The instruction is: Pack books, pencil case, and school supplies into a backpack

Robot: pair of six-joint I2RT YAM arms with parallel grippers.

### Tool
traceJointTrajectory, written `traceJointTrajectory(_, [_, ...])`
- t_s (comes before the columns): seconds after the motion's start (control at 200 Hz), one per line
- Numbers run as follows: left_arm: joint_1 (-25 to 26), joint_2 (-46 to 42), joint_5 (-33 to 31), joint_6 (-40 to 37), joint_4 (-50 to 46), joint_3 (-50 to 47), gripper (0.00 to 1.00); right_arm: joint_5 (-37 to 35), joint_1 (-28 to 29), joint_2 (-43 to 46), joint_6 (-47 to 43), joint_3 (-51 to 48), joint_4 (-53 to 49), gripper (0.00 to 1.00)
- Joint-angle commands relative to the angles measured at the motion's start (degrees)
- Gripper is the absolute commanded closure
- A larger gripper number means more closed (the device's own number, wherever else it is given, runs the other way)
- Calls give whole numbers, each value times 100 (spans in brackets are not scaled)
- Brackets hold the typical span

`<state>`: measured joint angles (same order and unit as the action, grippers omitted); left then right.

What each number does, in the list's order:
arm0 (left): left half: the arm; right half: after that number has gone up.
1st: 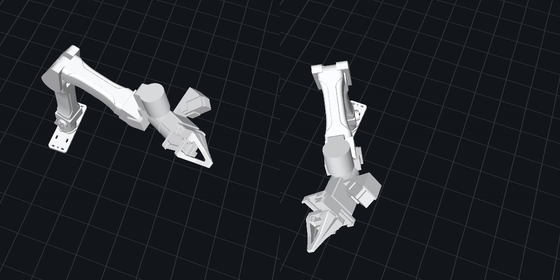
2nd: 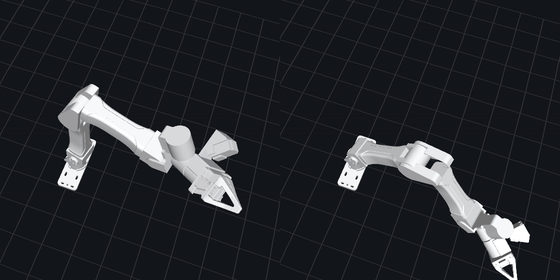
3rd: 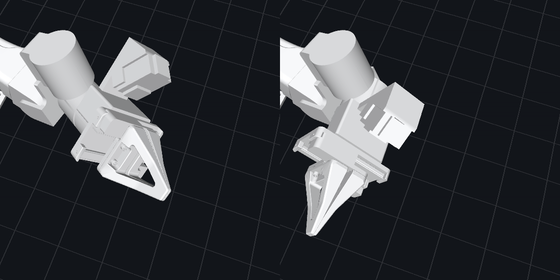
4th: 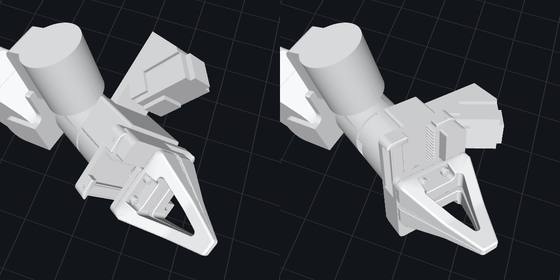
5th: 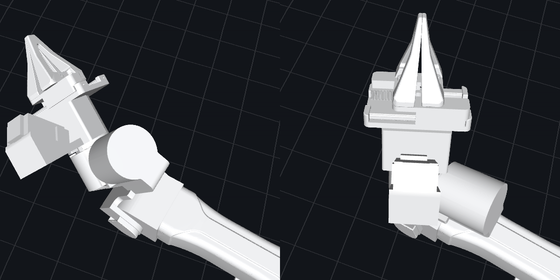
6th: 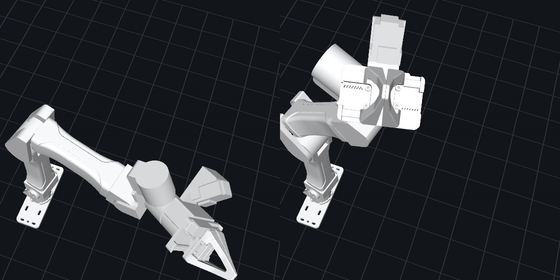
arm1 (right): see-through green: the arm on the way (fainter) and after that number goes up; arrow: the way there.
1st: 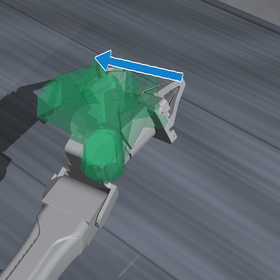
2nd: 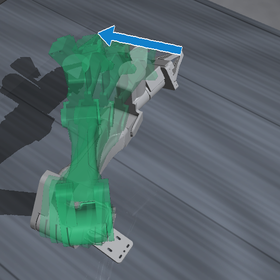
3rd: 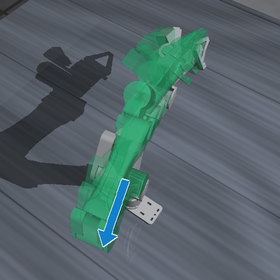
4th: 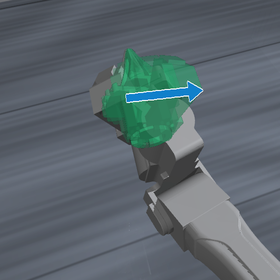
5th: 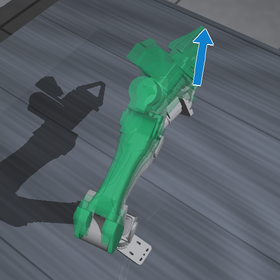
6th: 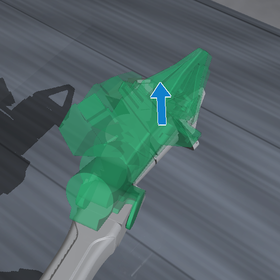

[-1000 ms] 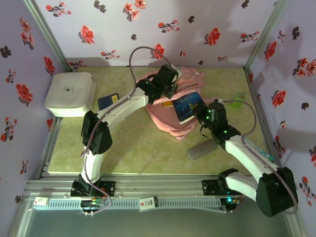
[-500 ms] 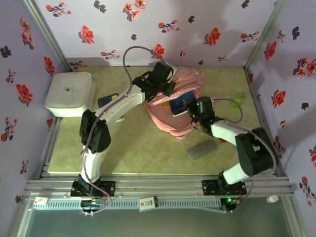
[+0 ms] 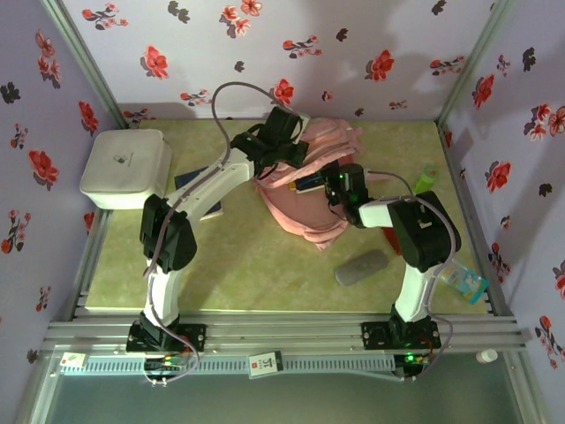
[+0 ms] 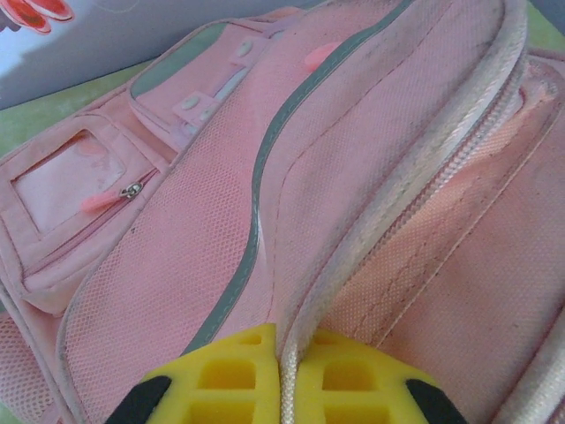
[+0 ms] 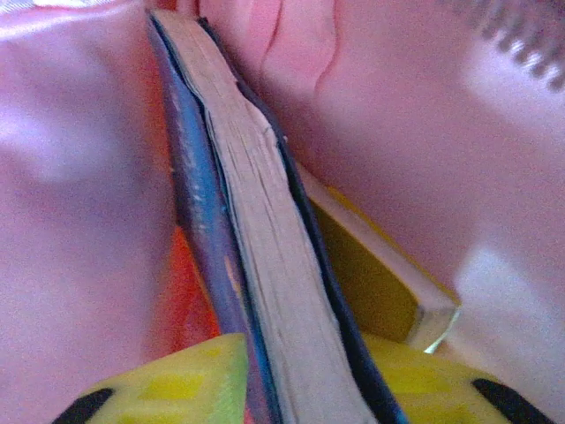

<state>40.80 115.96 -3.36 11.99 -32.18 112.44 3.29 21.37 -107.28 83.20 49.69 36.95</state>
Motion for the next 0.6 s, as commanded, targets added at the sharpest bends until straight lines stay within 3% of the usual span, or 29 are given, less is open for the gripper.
traceJointTrajectory(0.0, [-105,-380,113,291,279,336,100,260,4,-16,29,178,504,61])
traceJointTrajectory(0.385, [-190,-373,238,339,220,279,100,940,-128,-175,-57,296,450,64])
traceJointTrajectory(0.595, [-254,-388,257,357,160,200,100,1079,-328,536,-239,-12,-388,49])
